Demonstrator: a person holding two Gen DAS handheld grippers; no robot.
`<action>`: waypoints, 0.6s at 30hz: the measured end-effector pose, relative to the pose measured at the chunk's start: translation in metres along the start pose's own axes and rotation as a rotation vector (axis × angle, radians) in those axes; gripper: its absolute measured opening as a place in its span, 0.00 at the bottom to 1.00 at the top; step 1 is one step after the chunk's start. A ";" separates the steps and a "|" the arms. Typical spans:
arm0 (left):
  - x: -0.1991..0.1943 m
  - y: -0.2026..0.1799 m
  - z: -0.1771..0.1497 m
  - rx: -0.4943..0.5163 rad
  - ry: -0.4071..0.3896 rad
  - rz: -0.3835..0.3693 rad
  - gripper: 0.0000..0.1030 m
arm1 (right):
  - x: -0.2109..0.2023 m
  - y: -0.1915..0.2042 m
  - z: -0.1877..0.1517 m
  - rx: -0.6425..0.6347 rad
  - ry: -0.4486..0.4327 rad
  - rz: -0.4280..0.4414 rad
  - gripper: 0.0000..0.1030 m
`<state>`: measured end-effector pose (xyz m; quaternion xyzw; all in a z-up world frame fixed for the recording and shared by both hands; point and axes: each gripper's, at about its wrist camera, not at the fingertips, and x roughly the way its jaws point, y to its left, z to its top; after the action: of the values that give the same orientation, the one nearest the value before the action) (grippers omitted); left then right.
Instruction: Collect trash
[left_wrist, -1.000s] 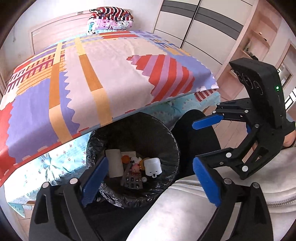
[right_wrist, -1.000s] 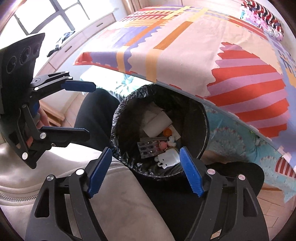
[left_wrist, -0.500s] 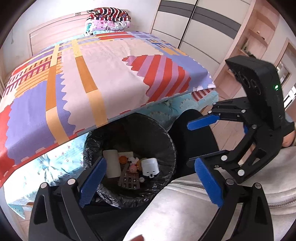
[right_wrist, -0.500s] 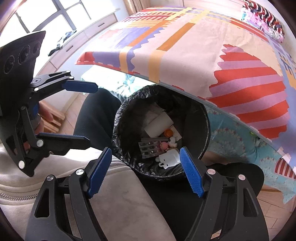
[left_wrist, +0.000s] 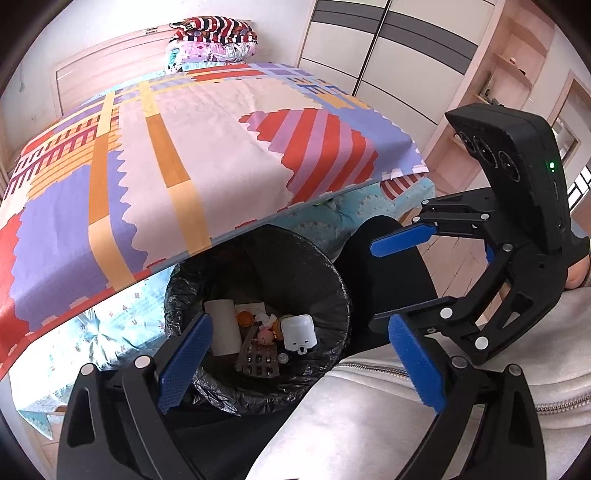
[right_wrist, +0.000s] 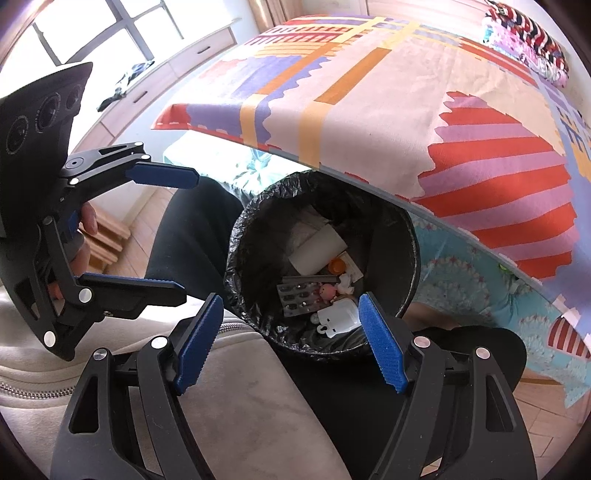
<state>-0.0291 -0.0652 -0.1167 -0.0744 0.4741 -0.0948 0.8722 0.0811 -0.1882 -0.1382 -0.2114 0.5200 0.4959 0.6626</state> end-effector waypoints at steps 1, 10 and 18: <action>0.000 0.000 0.000 -0.001 0.000 0.001 0.90 | 0.000 0.000 0.000 0.000 0.000 0.000 0.73; -0.001 0.000 0.000 -0.001 -0.003 -0.005 0.90 | 0.000 0.000 0.001 -0.002 -0.002 0.003 0.73; -0.001 -0.001 0.000 0.002 -0.008 -0.003 0.90 | -0.001 0.001 0.001 -0.004 -0.005 0.002 0.73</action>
<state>-0.0296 -0.0656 -0.1155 -0.0744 0.4705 -0.0963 0.8740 0.0811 -0.1873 -0.1366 -0.2111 0.5174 0.4982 0.6630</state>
